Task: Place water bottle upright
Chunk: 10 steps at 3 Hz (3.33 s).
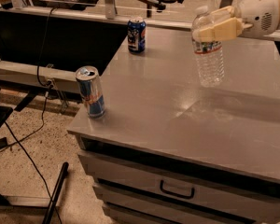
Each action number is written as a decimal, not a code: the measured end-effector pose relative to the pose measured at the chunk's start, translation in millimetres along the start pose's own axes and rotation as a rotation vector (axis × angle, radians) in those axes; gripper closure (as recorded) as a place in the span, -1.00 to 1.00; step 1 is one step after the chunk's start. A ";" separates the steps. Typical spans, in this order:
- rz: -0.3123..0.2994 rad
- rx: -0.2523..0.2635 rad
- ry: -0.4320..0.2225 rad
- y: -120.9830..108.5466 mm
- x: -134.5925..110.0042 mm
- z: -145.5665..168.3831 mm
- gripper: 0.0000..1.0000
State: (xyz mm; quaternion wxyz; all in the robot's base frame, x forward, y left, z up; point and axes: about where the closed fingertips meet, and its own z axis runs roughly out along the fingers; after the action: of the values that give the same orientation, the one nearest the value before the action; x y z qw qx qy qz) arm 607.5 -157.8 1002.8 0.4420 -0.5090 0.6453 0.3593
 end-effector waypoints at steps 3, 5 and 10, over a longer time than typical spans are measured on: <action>-0.034 -0.024 -0.426 11.3 -22.3 -32.9 1.00; -0.199 -0.011 -0.401 8.4 -9.3 -28.8 1.00; -0.213 -0.069 -0.434 2.0 36.8 -10.8 -0.22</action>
Offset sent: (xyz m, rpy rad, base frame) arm -0.0285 -0.0472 0.0353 0.5762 -0.1930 -0.0149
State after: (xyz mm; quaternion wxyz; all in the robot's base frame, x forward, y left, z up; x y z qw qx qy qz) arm 600.0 -179.7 972.1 0.5880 -0.5001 0.4653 0.4332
